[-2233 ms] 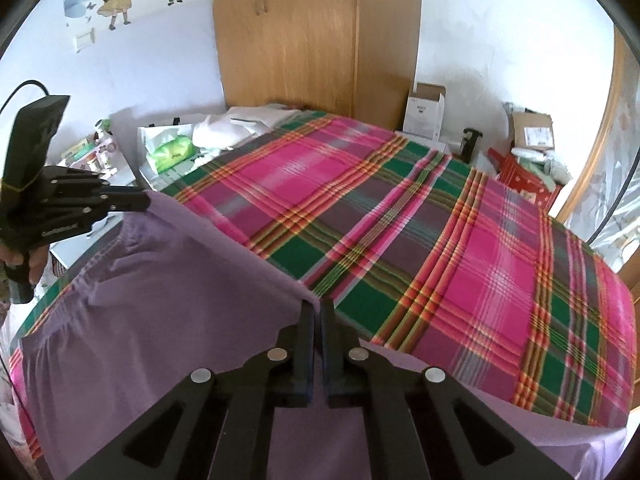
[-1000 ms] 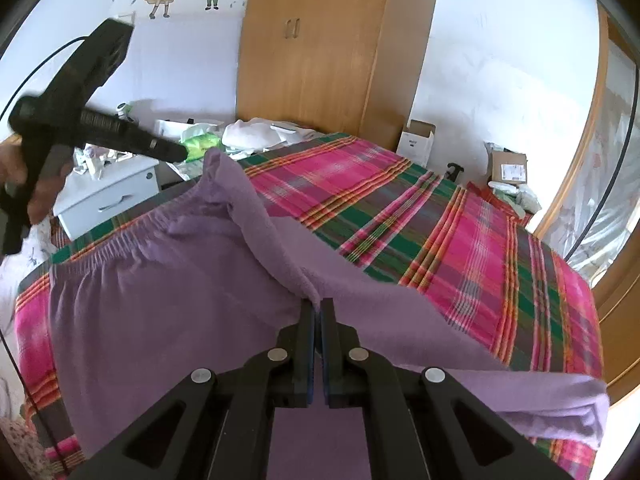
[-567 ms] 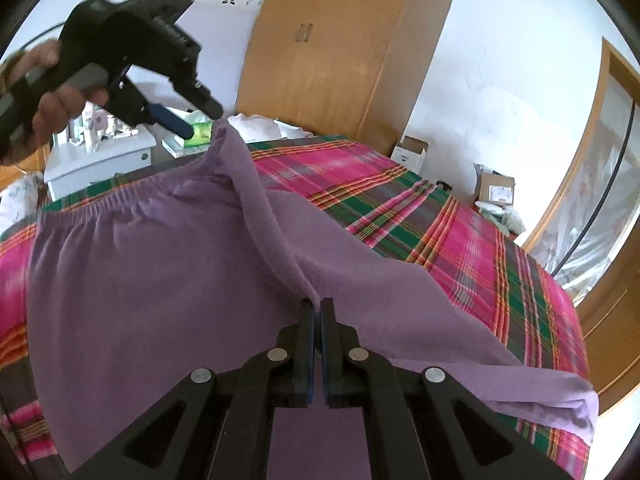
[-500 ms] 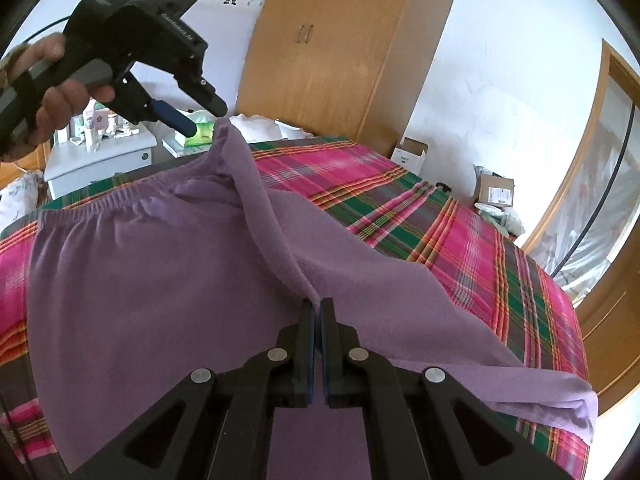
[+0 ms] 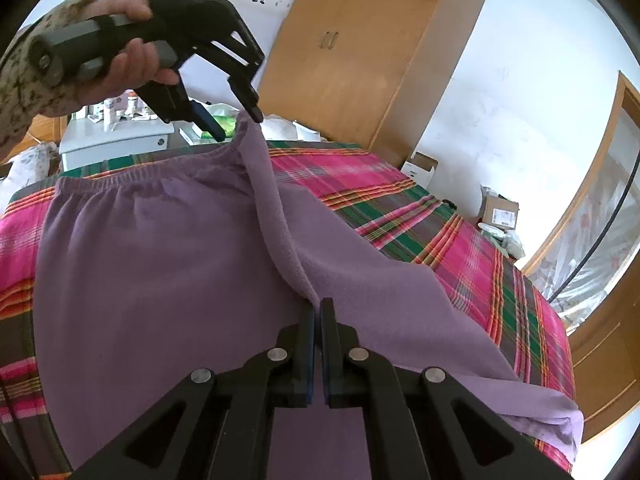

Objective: Fold clothes

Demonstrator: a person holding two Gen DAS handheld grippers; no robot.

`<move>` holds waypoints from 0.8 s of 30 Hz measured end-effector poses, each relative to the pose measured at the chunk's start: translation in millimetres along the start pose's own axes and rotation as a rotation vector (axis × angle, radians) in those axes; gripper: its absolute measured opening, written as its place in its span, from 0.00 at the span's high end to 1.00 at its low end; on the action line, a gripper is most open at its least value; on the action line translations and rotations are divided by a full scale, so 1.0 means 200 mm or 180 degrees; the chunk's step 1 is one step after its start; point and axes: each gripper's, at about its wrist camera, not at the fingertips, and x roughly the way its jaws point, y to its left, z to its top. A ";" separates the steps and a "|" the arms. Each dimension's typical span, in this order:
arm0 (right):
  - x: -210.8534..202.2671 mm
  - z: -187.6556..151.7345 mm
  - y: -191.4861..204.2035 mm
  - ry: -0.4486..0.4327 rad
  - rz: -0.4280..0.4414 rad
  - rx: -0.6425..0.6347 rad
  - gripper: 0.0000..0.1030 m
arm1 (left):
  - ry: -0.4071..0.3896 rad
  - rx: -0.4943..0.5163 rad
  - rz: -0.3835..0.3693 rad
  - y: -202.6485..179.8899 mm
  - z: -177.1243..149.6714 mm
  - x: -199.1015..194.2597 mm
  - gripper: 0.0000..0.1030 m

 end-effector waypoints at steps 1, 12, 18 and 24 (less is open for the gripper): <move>0.00 0.00 0.00 -0.0005 0.0003 -0.0010 0.97 | 0.0016 -0.0044 0.0021 0.00 0.00 0.01 0.56; -0.02 -0.01 0.03 -0.0072 0.0002 -0.0092 0.97 | 0.0109 -0.0054 0.0486 -0.08 0.03 0.13 0.56; -0.02 -0.01 0.02 -0.0087 0.0008 -0.0069 0.97 | -0.0013 -0.0219 0.0558 -0.03 0.03 0.10 0.57; -0.02 -0.01 0.01 -0.0082 -0.0012 -0.0027 0.97 | -0.0094 -0.0186 0.0419 -0.03 0.01 0.09 0.83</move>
